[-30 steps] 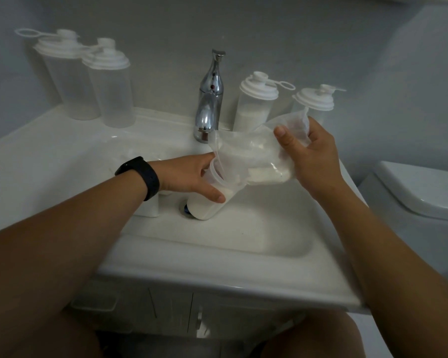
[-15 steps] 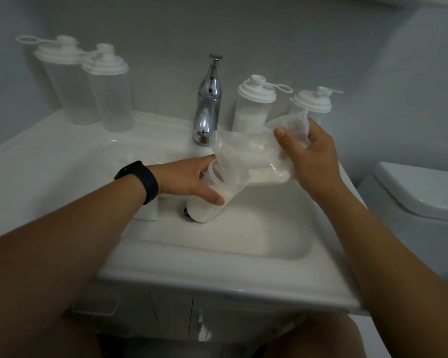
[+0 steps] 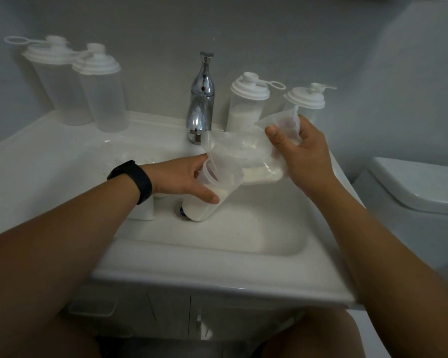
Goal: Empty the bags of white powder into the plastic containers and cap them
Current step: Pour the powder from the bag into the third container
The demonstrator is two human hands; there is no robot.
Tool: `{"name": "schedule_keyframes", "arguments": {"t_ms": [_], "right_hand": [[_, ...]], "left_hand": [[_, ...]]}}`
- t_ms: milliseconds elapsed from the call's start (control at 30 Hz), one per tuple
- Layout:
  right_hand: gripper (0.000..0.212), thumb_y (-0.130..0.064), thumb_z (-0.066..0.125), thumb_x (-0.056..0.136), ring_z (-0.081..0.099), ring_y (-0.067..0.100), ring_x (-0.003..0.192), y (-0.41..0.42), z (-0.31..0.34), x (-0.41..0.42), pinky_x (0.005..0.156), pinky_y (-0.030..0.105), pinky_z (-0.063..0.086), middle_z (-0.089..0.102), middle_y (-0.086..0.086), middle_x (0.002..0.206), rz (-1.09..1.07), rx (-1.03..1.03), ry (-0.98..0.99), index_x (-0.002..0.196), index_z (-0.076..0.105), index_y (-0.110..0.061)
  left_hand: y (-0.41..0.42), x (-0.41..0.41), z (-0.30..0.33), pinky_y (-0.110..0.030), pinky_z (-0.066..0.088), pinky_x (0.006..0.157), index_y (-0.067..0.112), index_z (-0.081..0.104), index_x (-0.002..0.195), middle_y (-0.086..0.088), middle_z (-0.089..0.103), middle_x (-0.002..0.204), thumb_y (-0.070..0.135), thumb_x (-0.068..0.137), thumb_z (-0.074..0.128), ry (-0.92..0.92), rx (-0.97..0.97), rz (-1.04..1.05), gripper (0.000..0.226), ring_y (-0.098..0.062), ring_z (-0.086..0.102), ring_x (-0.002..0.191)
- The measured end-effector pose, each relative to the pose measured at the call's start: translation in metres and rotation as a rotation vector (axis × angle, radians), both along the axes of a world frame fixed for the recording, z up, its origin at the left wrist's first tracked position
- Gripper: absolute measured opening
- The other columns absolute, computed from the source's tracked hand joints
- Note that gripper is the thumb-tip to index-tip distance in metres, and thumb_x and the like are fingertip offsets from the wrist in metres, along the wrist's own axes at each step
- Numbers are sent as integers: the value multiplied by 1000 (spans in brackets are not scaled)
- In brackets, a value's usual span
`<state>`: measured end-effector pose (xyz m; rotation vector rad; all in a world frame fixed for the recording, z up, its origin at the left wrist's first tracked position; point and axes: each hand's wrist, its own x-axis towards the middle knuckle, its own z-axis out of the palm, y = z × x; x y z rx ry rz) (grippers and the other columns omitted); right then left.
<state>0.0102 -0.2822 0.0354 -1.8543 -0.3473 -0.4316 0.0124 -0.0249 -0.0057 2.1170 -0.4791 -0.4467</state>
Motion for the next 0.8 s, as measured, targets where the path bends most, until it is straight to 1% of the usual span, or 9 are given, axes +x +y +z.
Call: {"name": "schedule_keyframes", "arguments": {"t_ms": [67,167,233,300,400,533,633,733,800], "right_hand": [[24,-39,72,94,72,8,89,1,0,0,79,25,57,75,-9,95,-1,-14,1,108,69,-21],[27,-39,72,94,72,8,89,0,-1,-1,77,23,56,75,-8,96,8,-24,9,110,70,-18],[23,-38,72,94,71,5,87,-1,1,-1,75,19,54,75,-11,93,-2,-19,-1,108,70,-20],[21,-38,72,94,71,4,87,0,1,-1,75,20,53,75,-13,92,1,-14,-6,108,70,-21],[25,-41,71,94,72,6,90,0,1,-2,78,23,56,75,-11,95,9,-32,-3,109,70,-21],[19,-38,73,93,71,2,85,0,3,-3,74,17,53,75,-18,88,5,-5,-15,105,70,-23],[21,-37,73,94,72,6,87,-1,3,-3,76,21,55,75,-14,90,11,-11,-19,105,70,-20],[19,-37,73,94,72,8,88,-2,3,-2,78,24,56,76,-13,91,10,-7,-20,105,70,-22],[22,-38,73,94,72,8,89,0,3,-3,79,24,57,76,-11,93,10,-14,-19,107,70,-21]], "left_hand": [[0,0,0,0,44,81,35,47,135,24,62,125,12,80,86,-2,4,-3,71,21,59,103],[0,0,1,1,43,78,35,46,133,27,61,122,12,80,86,-4,14,0,70,25,59,97],[0,0,1,-1,44,82,36,48,132,26,62,123,14,79,87,-3,14,5,70,22,59,100],[1,0,0,-2,45,84,38,49,130,25,63,124,16,78,88,-10,19,1,69,20,60,104],[0,-1,1,1,44,80,39,47,129,28,61,122,15,79,87,-13,25,-3,69,25,58,99],[1,0,0,-2,45,86,37,47,136,26,63,127,17,78,88,-8,15,-5,73,18,59,109],[1,0,0,1,43,85,38,46,136,27,61,127,18,78,88,-8,23,-1,74,20,57,109],[1,0,1,-1,44,84,37,46,134,28,61,125,17,79,88,-5,23,5,72,23,57,105],[1,-1,1,0,43,82,38,46,132,30,60,123,16,79,87,-4,20,5,70,25,57,101]]}}
